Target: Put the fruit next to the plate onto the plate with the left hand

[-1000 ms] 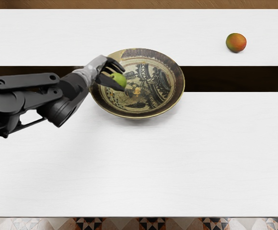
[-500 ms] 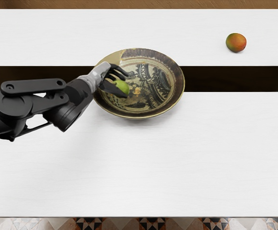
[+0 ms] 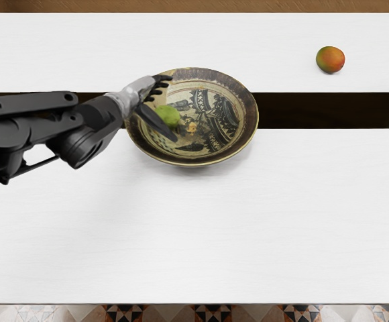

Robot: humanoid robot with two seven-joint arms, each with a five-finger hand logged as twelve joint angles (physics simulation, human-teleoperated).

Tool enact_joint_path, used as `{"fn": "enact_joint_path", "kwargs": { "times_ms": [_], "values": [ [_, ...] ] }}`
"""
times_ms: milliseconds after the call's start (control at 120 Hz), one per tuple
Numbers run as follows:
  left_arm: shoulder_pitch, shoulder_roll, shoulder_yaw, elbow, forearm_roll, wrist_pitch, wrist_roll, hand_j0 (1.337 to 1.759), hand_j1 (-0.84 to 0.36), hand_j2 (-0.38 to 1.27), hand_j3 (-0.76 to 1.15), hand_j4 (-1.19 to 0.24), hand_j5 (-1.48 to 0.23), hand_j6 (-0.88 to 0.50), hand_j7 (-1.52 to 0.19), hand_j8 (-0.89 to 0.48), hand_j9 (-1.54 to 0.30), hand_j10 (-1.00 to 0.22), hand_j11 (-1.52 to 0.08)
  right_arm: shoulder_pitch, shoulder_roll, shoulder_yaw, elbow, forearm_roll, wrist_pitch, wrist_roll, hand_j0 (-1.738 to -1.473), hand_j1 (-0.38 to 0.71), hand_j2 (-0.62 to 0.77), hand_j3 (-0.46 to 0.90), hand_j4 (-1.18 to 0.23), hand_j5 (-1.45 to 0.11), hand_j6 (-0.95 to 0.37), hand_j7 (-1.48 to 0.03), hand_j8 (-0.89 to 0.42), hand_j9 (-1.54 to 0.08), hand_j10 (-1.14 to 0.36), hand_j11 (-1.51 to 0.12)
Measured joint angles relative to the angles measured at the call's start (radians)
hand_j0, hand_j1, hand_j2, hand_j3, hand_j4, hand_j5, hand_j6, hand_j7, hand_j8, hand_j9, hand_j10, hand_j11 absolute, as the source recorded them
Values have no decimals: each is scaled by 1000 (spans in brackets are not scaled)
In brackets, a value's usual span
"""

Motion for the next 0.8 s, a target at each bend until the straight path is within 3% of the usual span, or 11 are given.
{"fn": "enact_joint_path", "kwargs": {
  "times_ms": [92, 200, 283, 392, 542, 658, 800],
  "values": [
    [6, 93, -56, -37, -23, -81, 0, 1658, 274, 21, 0, -65, -88, -62, -86, -60, -87, -51, -86, 0, 0, 0, 0, 0, 0, 0, -1658, -329, -3, 0, -17, -22, -16, -22, -17, -22, -17, -22],
    [20, 219, -118, -130, -57, -161, -2, 1658, 299, 14, 0, -42, -58, -41, -57, -39, -57, -34, -57, 0, 0, 0, 0, 0, 0, 0, -1658, -329, -3, 0, -17, -22, -17, -22, -17, -22, -17, -22],
    [29, 296, -156, -174, -151, -283, -3, 1658, 312, 10, 0, -32, -43, -31, -43, -30, -43, -26, -43, 0, 0, 0, 0, 0, 0, 0, -1658, -329, -3, 0, -17, -22, -16, -22, -16, -22, -17, -22],
    [93, 413, -202, -199, -276, -430, -3, 1658, 322, 7, 0, -23, -31, -23, -31, -22, -31, -20, -31, 0, 0, 0, 0, 0, 0, 0, -1658, -329, -3, 0, -17, -22, -17, -22, -17, -22, -17, -22],
    [173, 610, -247, -231, -329, -630, -2, 1658, 329, 5, 0, -16, -22, -16, -22, -16, -22, -15, -22, 0, 0, 0, 0, 0, 0, 0, -1658, -329, -3, 0, -17, -22, -17, -22, -17, -22, -17, -22],
    [194, 651, -273, -239, -339, -757, -1, 1658, 333, 4, 0, -13, -18, -13, -18, -13, -18, -12, -18, 0, 0, 0, 0, 0, 0, 0, -1658, -329, -3, 0, -17, -22, -16, -22, -16, -22, -16, -22],
    [200, 650, -287, -241, -341, -813, -1, 1658, 335, 3, 0, -11, -16, -11, -16, -11, -16, -11, -16, 0, 0, 0, 0, 0, 0, 0, -1658, -329, -3, 0, -17, -22, -17, -22, -17, -22, -17, -22]
  ]
}}
